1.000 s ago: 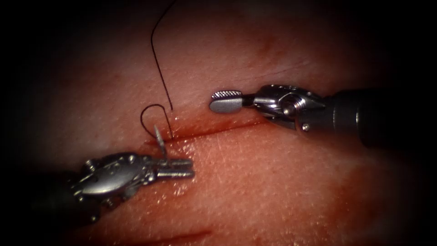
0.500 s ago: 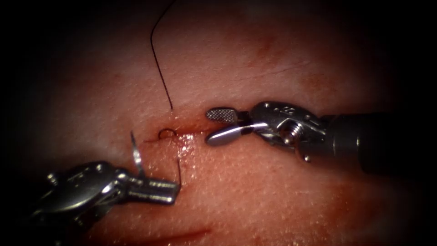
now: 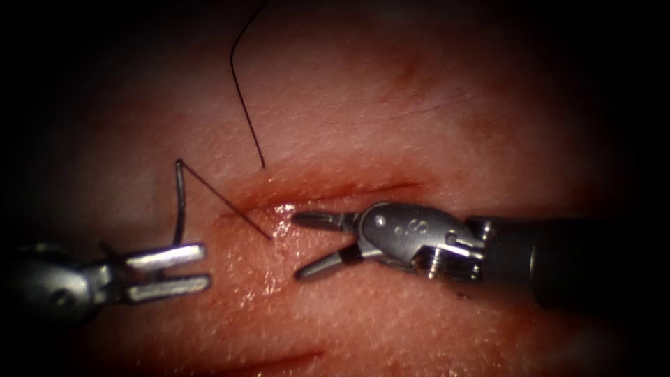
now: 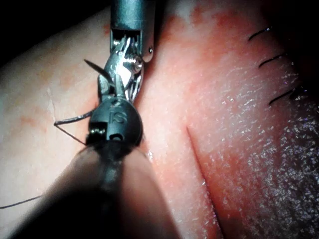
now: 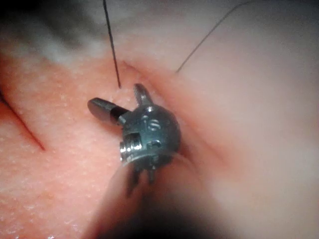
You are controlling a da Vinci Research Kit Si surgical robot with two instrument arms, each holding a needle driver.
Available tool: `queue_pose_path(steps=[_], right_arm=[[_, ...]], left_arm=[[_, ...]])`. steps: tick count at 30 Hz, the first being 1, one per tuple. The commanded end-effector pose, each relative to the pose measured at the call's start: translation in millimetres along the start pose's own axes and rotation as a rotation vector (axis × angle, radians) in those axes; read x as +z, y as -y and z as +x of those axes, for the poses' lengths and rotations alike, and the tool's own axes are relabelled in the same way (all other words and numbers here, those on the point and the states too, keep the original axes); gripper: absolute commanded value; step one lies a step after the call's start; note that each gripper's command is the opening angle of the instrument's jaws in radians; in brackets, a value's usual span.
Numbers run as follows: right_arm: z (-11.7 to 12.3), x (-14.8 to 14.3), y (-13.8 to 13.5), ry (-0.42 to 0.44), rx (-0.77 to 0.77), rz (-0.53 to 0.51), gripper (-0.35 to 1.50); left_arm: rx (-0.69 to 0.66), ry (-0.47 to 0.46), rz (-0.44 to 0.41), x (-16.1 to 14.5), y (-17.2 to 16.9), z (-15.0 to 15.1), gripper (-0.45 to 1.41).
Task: Wound Closure
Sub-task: Pull the needle the remaining distance with left jaws
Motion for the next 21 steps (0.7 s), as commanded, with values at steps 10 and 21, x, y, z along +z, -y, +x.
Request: queue_pose_path(steps=[10,21], right_arm=[[-2.0,4.5,-0.4,0.050,-0.034,-0.015,0.74],[-5.2,5.0,-0.2,0.163,-0.031,-0.001,-0.05]], left_arm=[[0.253,0.110,0.212,-2.1,2.5,0.7,-0.45],[0.271,0.133,0.258,-3.0,2.3,-0.5,-0.45]])
